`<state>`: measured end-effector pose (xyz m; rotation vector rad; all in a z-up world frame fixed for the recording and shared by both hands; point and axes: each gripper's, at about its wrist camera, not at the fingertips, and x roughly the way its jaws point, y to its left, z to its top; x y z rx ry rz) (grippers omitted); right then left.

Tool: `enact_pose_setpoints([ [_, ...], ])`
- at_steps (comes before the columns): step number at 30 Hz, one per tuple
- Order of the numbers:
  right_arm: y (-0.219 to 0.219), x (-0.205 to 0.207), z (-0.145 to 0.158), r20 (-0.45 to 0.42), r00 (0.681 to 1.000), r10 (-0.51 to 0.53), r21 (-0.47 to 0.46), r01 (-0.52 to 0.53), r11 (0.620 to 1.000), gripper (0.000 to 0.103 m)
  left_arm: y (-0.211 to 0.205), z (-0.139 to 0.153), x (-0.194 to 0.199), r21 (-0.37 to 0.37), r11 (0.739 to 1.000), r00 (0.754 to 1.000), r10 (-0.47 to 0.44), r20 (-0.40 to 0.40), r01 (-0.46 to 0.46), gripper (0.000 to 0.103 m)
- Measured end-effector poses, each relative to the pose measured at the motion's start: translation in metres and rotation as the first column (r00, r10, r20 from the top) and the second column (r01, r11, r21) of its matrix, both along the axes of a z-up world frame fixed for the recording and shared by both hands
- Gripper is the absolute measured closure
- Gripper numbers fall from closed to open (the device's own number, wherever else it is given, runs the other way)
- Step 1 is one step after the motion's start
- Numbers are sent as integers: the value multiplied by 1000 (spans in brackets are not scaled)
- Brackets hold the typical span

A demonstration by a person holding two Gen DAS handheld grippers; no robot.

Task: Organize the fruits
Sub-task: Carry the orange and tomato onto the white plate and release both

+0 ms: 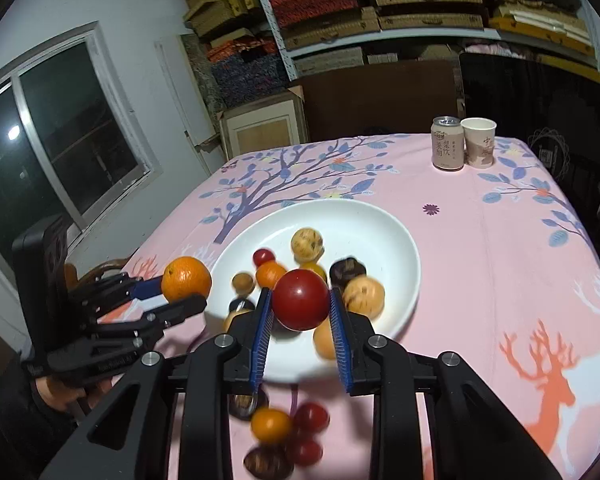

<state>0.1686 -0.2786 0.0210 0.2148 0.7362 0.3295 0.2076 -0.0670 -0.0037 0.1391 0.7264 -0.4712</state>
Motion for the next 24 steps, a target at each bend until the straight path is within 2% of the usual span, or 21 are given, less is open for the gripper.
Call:
enact_pose_setpoints([
  [5,6,76,-24,-79,996,-45,-57,40,998,74,-17,-17,57,31,999,999,25,-48,-24,57],
  [7,5,102,-36,-113,992,-55,-53,49,997,74,-20,-24,78,37,999,997,31,-74,-28,57],
  [9,7,121,-50,-157,986,-53,-54,45,997,74,-23,-31,99,39,999,993,34,-117,-30,57],
  [12,15,140,-67,-187,980,-68,-117,47,992,74,-22,-39,119,35,999,987,46,-151,-41,57],
  [15,18,147,-74,-194,979,-68,-122,44,992,74,-23,-41,126,21,999,986,37,-166,-34,57],
  [16,17,146,-74,-187,980,-65,-110,45,993,64,-23,-42,127,17,999,984,32,-174,-30,56],
  [17,16,146,-72,-179,981,-74,-107,55,993,46,-23,-41,128,13,1000,983,29,-181,-27,51],
  [18,14,141,-67,-156,984,-90,-110,74,991,42,-24,-40,127,10,999,984,32,-178,-31,46],
  [19,13,140,-64,-142,986,-92,-107,77,991,43,-23,-37,125,9,999,986,38,-165,-37,38],
  [20,11,135,-60,-132,987,-91,-101,78,992,43,-22,-32,121,12,999,988,48,-144,-46,35],
  [24,3,114,-44,-115,989,-90,-65,83,994,43,-11,-14,98,-33,998,993,51,-110,-55,34],
])
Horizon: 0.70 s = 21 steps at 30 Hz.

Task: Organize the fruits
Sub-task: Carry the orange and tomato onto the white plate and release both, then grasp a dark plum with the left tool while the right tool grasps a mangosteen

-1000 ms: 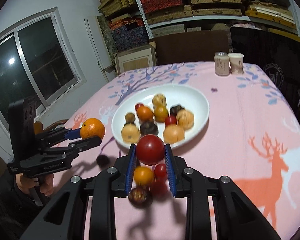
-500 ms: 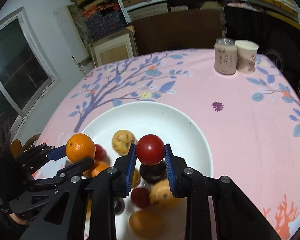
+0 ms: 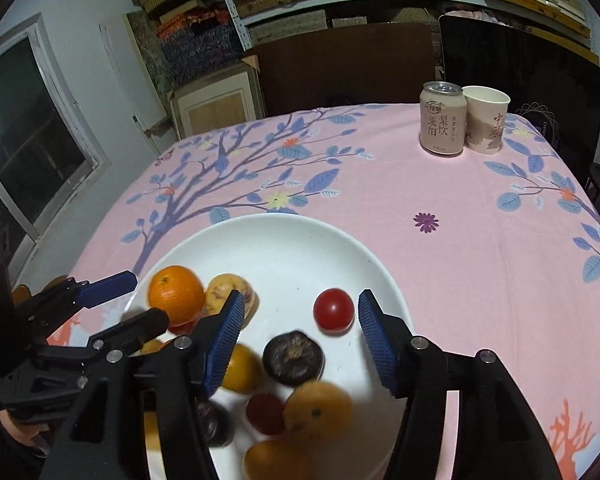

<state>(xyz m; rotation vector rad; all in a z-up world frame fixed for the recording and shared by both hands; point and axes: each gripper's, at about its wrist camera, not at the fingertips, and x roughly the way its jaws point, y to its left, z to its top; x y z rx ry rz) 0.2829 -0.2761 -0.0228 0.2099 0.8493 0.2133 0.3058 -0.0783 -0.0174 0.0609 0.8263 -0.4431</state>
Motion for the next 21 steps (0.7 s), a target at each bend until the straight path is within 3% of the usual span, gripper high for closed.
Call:
enact_pose_setpoints([
  [6,-3,-65,14,23,999,39,13,-39,999,43,15,11,-78,28,998,996,-60,67,58,24],
  [13,6,-173,0,53,995,80,20,-81,996,42,32,-12,-169,103,987,988,-131,75,123,24],
  [17,24,-214,-17,63,993,102,-16,-101,995,42,35,-33,-192,148,983,991,-121,58,111,24],
  [21,42,-234,-30,74,986,149,-45,-146,988,43,46,-46,-184,141,987,997,-75,17,71,24],
])
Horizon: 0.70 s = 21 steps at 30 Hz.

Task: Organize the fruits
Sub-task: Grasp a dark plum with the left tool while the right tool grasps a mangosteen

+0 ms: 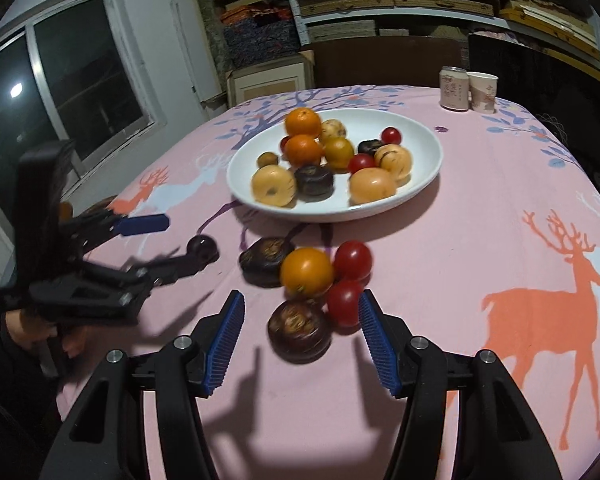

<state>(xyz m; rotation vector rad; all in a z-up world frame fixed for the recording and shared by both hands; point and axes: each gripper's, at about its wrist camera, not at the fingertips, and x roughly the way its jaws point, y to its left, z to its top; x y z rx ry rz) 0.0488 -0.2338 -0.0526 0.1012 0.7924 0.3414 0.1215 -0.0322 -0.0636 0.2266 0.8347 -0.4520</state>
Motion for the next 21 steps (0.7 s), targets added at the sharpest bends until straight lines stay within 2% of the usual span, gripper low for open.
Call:
enact_pose_setpoints([
  [3,5,-7,-4,13,1000,3,-21,-3,1000,43,1,-5,7,7,1000,1000,22,-9,-21,27],
  [4,5,-7,-6,3,1000,10,-8,-10,1000,43,-2,-7,11,27,999,1000,26,-11,-26,37],
  [5,4,-9,-5,5,1000,11,6,-11,1000,42,-5,-12,15,54,998,999,26,-22,-25,55],
  [6,3,-10,-5,9,1000,9,12,-9,1000,42,-8,-18,18,76,997,999,22,-41,-19,65],
  [8,2,-12,-5,10,1000,6,8,-6,1000,42,-11,-21,18,75,997,999,7,-44,-4,74],
  [11,4,-14,-10,-6,1000,10,-12,-10,1000,42,-13,-22,17,75,997,999,-4,-35,7,75],
  [14,9,-16,-10,-7,1000,18,-32,-18,999,42,-8,-18,15,24,1000,999,-10,-33,11,76],
  [21,20,-6,-20,-71,997,14,-92,-20,996,42,3,8,1,-91,996,998,-6,63,11,76],
])
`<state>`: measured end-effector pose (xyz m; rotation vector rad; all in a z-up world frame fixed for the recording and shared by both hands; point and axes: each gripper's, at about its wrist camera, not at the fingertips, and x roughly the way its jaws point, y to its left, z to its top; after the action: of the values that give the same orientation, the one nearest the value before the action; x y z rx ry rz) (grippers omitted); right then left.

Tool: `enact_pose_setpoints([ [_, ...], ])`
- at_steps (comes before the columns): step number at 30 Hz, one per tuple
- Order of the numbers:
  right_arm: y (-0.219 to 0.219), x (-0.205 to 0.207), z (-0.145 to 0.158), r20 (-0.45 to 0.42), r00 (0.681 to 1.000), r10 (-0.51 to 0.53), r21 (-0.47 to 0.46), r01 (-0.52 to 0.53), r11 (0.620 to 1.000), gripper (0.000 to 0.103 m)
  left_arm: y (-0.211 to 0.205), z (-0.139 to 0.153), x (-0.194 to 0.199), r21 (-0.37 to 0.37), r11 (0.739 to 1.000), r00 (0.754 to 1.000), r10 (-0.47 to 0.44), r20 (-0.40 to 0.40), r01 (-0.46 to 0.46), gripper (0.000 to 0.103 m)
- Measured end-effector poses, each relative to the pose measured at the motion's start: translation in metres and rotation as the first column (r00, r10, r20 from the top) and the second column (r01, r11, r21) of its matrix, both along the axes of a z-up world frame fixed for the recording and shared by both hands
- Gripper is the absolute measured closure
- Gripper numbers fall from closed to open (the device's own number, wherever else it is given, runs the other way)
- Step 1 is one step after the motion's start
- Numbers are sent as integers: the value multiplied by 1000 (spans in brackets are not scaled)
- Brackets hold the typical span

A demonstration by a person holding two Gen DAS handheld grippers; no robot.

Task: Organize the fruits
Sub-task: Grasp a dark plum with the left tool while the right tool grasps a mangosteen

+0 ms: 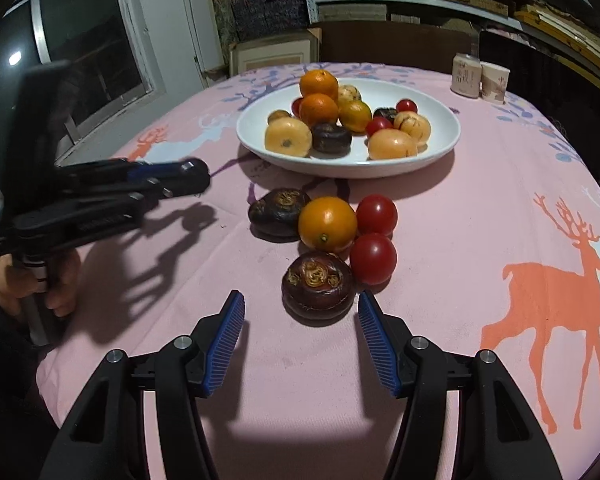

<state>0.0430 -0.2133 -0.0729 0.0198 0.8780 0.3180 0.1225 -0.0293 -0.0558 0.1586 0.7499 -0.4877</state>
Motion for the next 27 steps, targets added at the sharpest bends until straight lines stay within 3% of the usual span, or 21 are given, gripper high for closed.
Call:
enact_pose_setpoints([
  [12,9,18,-9,-67,997,-36,-34,34,999,43,0,-3,0,7,1000,1000,-2,-22,2,76],
  [16,8,20,-9,-65,995,-79,-47,76,996,61,0,-4,1,9,1000,1000,4,-21,-4,76],
  [27,2,9,-2,-42,997,-72,16,73,997,61,1,-6,-1,14,1000,1000,17,-25,-17,76],
])
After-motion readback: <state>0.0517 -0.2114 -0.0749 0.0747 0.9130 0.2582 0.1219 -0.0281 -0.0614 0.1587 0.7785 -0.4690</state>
